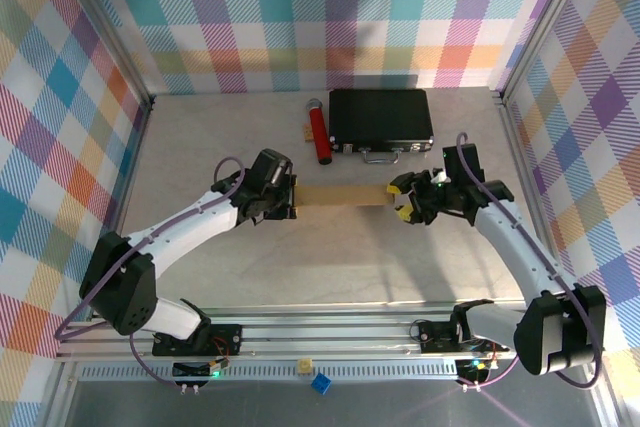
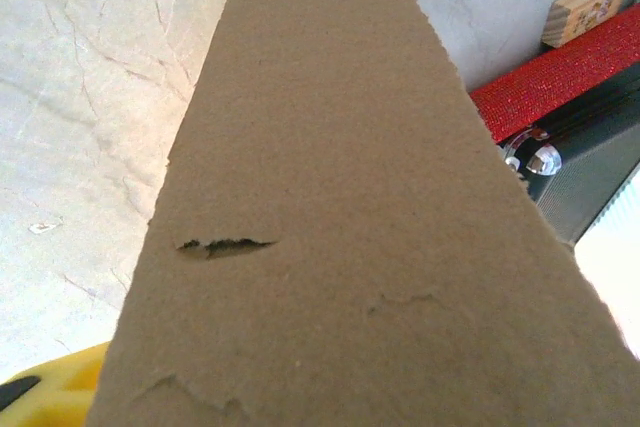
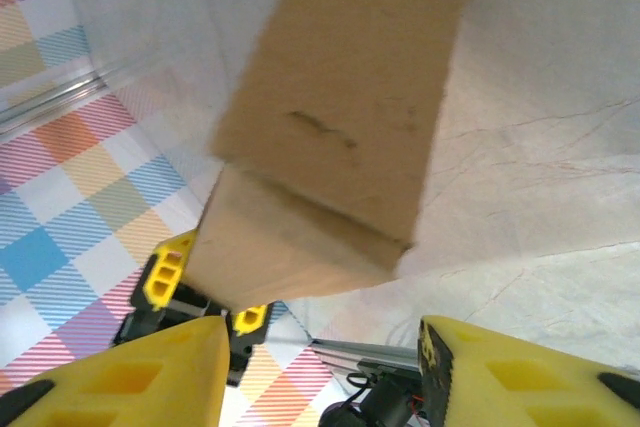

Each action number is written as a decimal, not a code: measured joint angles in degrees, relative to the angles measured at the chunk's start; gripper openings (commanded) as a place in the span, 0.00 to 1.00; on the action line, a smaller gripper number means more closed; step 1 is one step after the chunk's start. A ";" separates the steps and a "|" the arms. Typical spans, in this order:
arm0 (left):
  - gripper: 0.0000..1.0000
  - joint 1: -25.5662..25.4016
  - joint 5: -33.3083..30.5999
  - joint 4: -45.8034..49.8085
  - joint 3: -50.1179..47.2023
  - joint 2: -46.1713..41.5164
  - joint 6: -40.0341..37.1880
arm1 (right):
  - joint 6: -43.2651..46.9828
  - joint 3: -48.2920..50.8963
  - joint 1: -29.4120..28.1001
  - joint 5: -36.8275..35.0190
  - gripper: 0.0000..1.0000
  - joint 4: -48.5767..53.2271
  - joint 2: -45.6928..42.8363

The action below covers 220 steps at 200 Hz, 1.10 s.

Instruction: Fold the paper box

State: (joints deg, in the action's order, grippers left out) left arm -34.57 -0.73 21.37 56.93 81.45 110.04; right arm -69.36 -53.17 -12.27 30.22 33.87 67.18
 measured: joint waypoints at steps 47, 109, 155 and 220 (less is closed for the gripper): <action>0.73 -0.02 0.55 -5.14 -7.96 -3.61 -5.18 | 1.60 -1.75 0.15 0.00 0.65 1.55 -1.18; 0.85 -0.50 6.54 -7.26 -20.79 -5.81 -7.21 | 3.96 -1.77 0.70 -0.26 0.73 4.15 -1.20; 0.97 -0.20 7.37 7.13 -18.23 -9.73 -11.96 | 9.29 -5.44 1.03 -1.70 0.88 9.44 -1.01; 1.00 2.99 -7.30 27.41 4.44 -19.54 -40.30 | 22.75 -14.75 1.07 -11.08 0.99 18.93 -4.83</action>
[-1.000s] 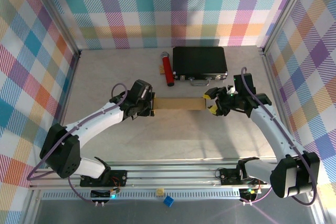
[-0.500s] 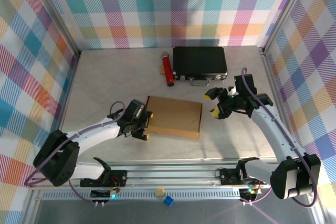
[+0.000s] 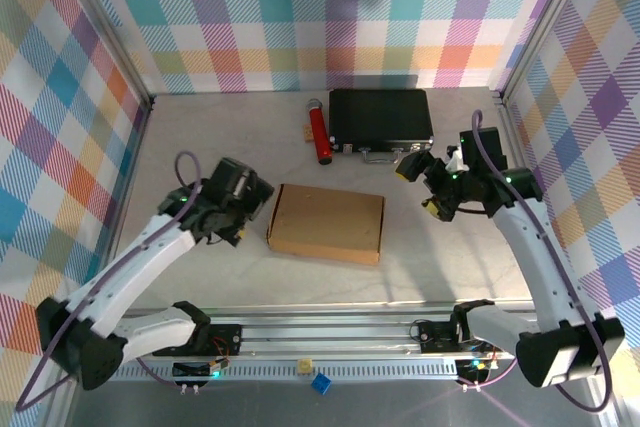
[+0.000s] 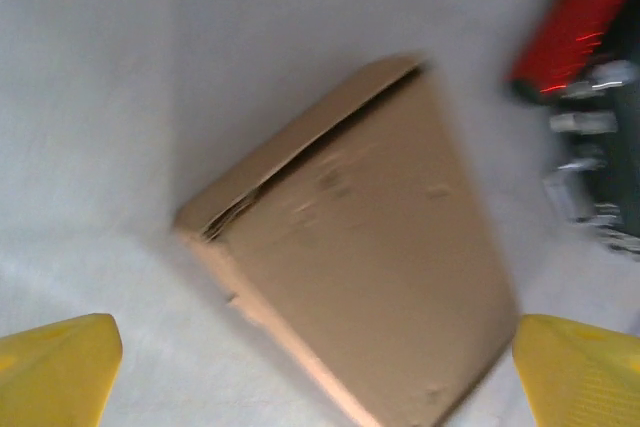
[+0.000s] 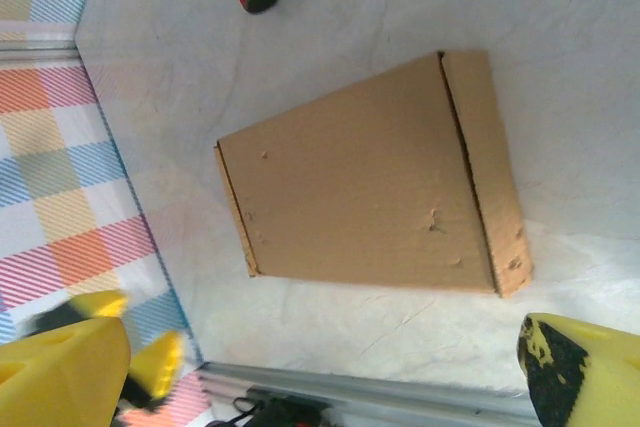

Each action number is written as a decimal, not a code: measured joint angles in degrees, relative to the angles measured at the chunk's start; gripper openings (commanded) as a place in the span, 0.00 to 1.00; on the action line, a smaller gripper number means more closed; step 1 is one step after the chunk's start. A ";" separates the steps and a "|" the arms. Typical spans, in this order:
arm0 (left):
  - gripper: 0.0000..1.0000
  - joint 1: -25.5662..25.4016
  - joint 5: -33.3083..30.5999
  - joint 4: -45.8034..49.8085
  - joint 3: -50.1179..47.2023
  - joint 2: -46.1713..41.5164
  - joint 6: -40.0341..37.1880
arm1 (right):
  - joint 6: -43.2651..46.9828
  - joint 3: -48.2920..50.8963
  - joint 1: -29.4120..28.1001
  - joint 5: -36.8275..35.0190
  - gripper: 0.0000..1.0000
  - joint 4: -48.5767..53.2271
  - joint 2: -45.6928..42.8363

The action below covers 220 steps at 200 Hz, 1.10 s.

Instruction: Fold the paper box

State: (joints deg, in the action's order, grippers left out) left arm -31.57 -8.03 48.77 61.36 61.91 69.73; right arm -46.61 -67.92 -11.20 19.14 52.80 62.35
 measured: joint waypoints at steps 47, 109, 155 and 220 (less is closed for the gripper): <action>1.00 0.39 -23.96 2.27 4.70 -7.06 -19.61 | 11.39 9.84 0.00 -24.02 0.99 -10.56 -17.44; 1.00 12.94 -28.83 -17.49 -23.08 -12.35 -56.94 | 34.69 43.87 0.37 -37.79 0.99 -39.30 -18.73; 1.00 24.90 -14.47 -33.09 -31.08 -3.21 -62.73 | 39.50 50.99 1.79 -35.28 0.99 -56.28 -9.35; 1.00 31.36 -0.74 -66.14 -37.11 14.73 -62.25 | 43.43 47.54 9.25 -23.47 0.99 -82.03 14.58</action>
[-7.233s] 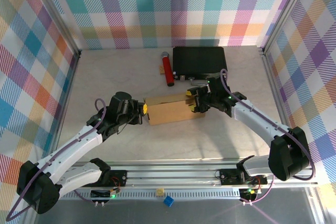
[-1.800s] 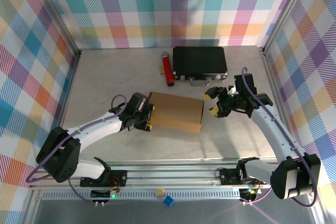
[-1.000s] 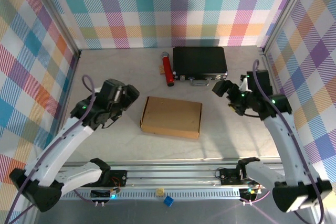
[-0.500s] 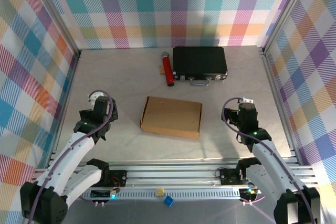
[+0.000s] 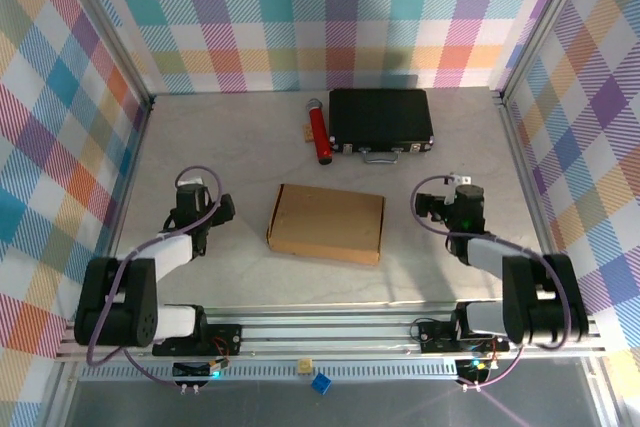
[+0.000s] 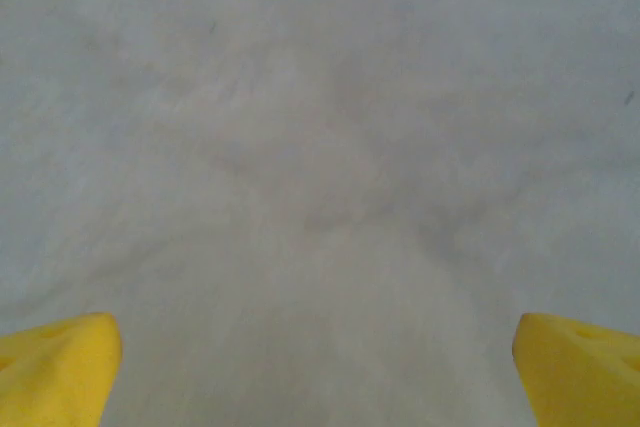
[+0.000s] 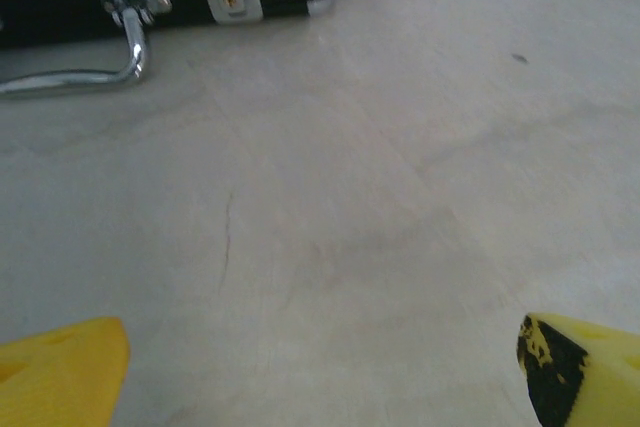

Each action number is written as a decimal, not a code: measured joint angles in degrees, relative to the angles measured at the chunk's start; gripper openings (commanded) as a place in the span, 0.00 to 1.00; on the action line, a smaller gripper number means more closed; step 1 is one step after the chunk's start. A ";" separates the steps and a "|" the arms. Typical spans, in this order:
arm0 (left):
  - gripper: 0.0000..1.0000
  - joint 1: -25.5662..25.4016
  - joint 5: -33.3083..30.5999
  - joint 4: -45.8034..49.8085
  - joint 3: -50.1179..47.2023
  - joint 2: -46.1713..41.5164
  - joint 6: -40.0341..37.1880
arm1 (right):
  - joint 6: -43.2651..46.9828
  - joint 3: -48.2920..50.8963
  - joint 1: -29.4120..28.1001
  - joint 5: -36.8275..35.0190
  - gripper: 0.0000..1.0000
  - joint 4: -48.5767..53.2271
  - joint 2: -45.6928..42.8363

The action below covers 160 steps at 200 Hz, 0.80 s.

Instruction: Fold the paper box

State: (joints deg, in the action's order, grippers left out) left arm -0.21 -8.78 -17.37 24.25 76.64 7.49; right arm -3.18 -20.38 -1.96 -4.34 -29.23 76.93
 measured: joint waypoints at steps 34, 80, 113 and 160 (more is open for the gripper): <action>1.00 2.36 3.34 -11.39 1.95 8.00 -0.42 | 1.79 -2.95 2.08 6.27 0.99 -11.34 9.31; 1.00 0.28 4.24 -34.56 -6.47 11.50 -3.32 | 2.45 -2.16 2.38 9.18 0.99 -15.43 10.69; 1.00 -0.87 4.28 -31.82 -5.14 14.08 -4.96 | 2.43 -2.60 2.38 8.94 0.99 -15.47 10.69; 1.00 -1.55 4.81 -31.82 -0.70 14.05 -6.49 | 2.43 -2.60 2.38 8.92 0.99 -15.52 10.69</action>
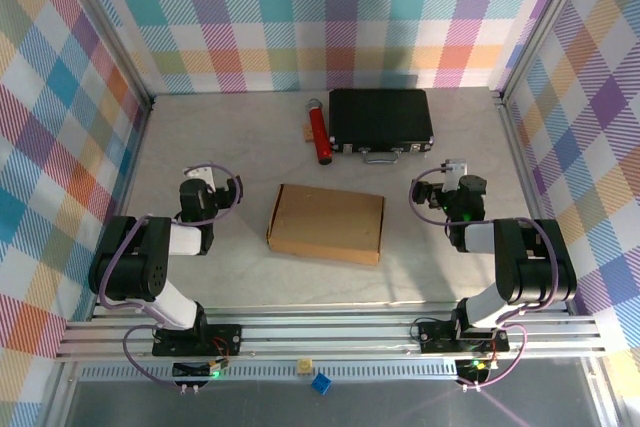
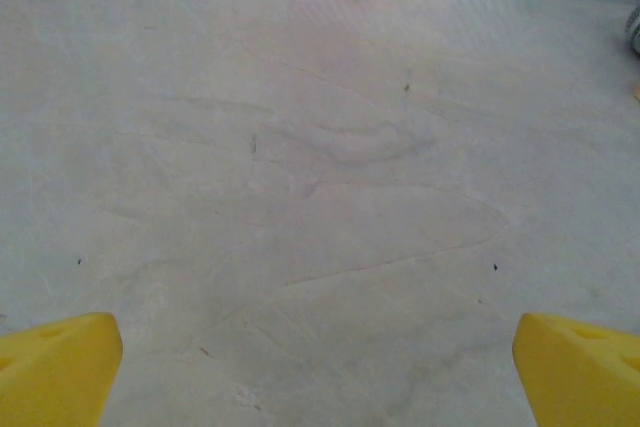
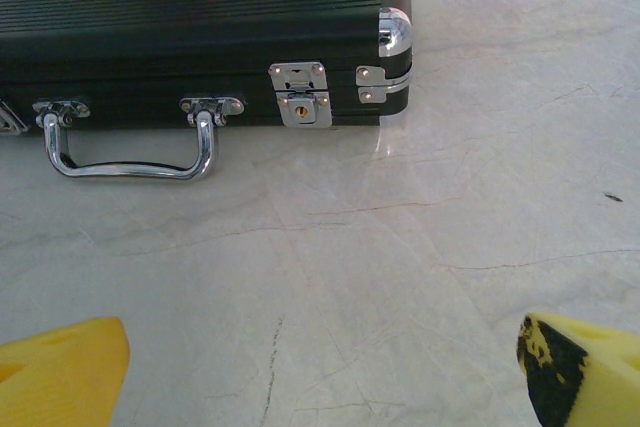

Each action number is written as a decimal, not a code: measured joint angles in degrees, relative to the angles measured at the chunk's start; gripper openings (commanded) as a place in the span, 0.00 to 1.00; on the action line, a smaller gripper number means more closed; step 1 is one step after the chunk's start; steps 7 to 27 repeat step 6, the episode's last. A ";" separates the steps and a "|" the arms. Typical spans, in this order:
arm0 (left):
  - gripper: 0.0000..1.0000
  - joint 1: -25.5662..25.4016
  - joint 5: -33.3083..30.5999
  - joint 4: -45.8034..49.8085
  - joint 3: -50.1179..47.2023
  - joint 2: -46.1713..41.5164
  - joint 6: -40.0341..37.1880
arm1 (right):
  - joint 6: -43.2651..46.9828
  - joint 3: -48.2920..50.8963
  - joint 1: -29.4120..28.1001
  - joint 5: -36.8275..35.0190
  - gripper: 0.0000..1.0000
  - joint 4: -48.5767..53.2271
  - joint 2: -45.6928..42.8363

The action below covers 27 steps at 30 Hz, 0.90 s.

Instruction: Fold the paper box

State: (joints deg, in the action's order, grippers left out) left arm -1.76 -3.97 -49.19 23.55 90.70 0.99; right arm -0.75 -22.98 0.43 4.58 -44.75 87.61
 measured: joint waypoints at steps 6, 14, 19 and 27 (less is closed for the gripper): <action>1.00 -0.11 0.00 0.09 -0.02 0.00 -0.63 | 0.00 -0.09 0.00 0.00 0.99 0.00 0.00; 1.00 -0.11 0.00 0.09 -0.02 0.00 -0.63 | 0.00 -0.09 0.00 0.00 0.99 0.00 0.00; 1.00 -0.11 0.00 0.09 -0.02 0.00 -0.63 | 0.00 -0.09 0.00 0.00 0.99 0.00 0.00; 1.00 -0.11 0.00 0.09 -0.02 0.00 -0.63 | 0.00 -0.09 0.00 0.00 0.99 0.00 0.00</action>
